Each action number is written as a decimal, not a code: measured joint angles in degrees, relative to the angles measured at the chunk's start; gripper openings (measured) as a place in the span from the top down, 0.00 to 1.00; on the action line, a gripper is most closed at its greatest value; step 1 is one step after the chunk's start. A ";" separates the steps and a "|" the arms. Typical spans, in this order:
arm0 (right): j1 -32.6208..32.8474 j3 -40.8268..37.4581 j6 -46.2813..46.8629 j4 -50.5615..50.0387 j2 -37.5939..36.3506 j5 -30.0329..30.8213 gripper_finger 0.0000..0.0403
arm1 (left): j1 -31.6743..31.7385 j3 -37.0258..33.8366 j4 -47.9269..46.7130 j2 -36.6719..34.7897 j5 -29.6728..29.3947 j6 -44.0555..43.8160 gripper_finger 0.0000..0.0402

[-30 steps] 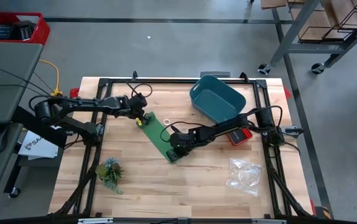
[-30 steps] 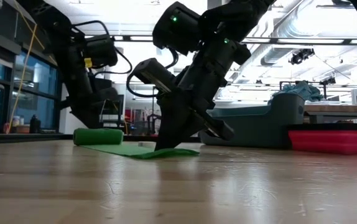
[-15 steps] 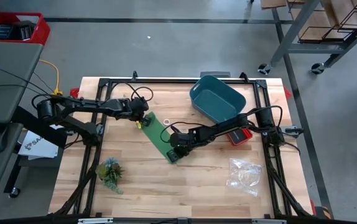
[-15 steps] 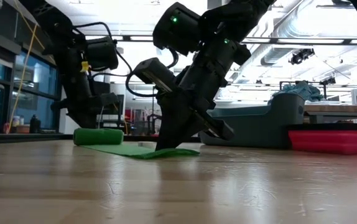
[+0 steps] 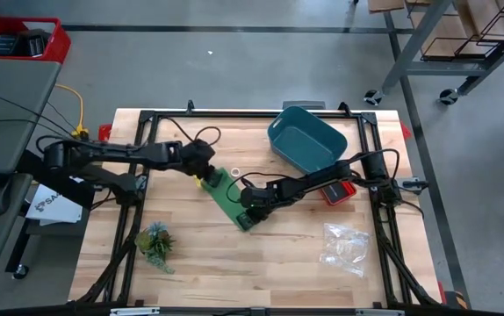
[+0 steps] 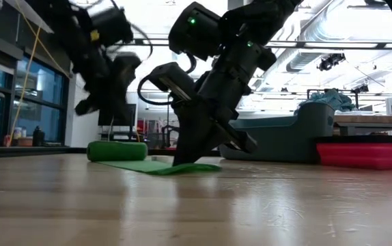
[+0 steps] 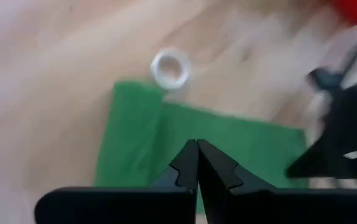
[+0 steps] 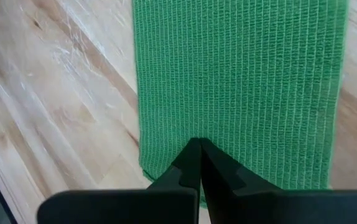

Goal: Roll bandage
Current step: Roll the green bandage

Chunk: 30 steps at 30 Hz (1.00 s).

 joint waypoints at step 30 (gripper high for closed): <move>1.22 0.02 -2.52 -8.95 -12.15 6.91 1.00 | 2.32 0.08 -5.05 10.81 -13.03 -0.51 1.00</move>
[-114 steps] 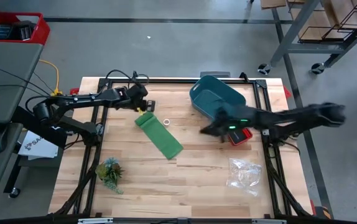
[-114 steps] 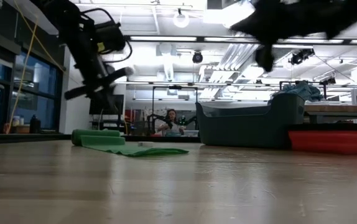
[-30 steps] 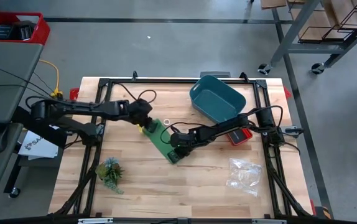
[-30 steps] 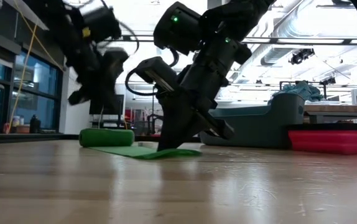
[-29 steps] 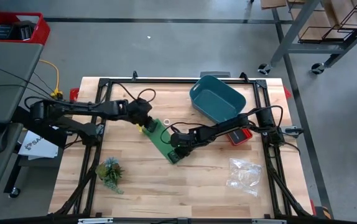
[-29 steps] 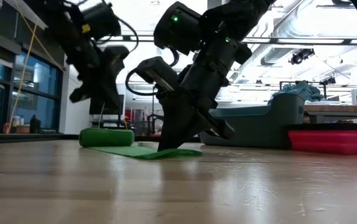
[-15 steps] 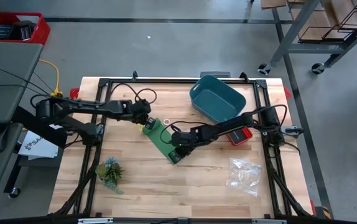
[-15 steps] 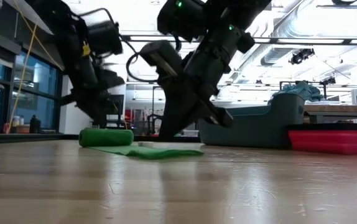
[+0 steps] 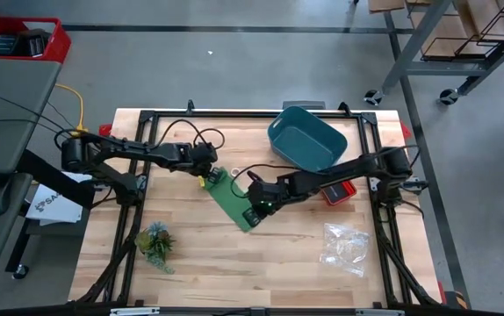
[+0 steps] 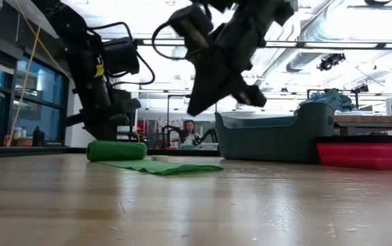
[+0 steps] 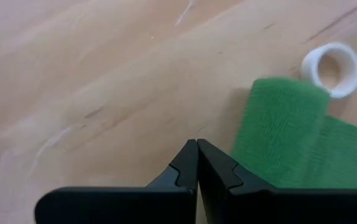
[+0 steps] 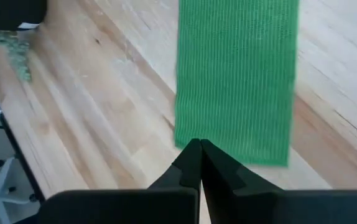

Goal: Roll bandage
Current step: Roll the green bandage

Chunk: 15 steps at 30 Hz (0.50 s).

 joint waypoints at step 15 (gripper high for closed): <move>-0.22 0.07 -0.22 -16.66 -13.66 9.73 1.00 | -10.05 2.85 8.74 -1.66 13.32 -11.58 1.00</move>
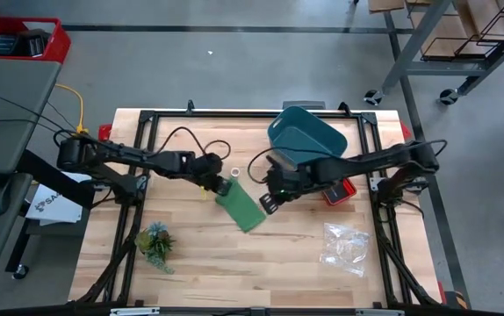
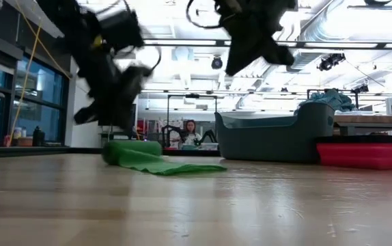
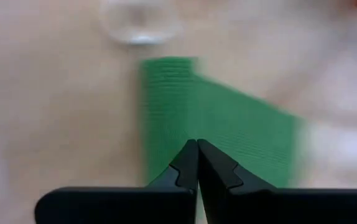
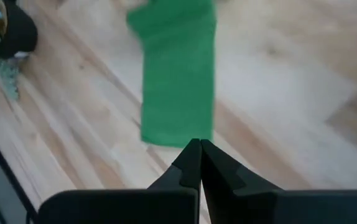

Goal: Roll bandage
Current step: Roll the green bandage

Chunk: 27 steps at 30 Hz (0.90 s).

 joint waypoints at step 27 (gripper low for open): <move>-0.79 0.04 2.59 25.17 24.06 -18.11 1.00 | 7.81 7.49 -15.80 -4.55 -11.17 18.57 1.00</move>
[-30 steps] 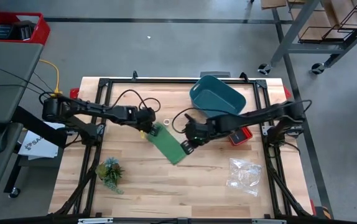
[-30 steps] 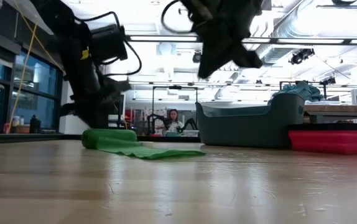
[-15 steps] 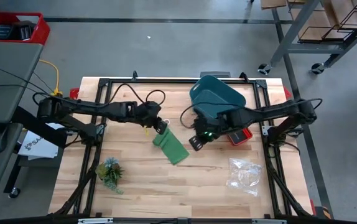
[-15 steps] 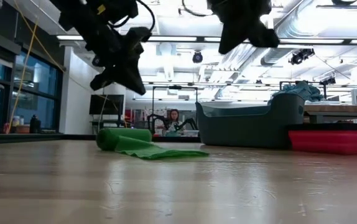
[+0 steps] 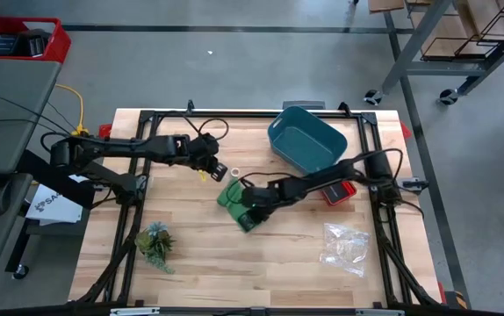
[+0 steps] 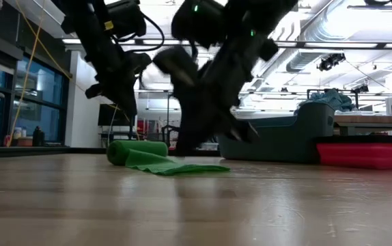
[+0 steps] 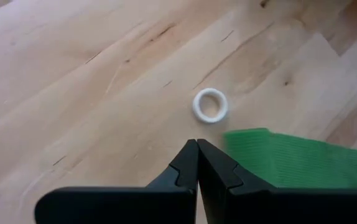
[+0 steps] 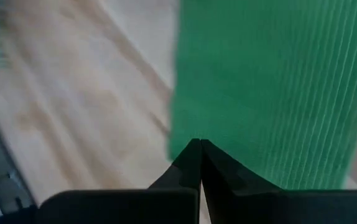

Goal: Roll bandage
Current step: Roll the green bandage

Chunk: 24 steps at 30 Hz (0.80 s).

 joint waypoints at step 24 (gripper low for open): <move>4.26 0.16 0.68 -8.15 0.71 0.59 1.00 | -7.61 -1.14 -0.19 9.70 3.85 -7.82 1.00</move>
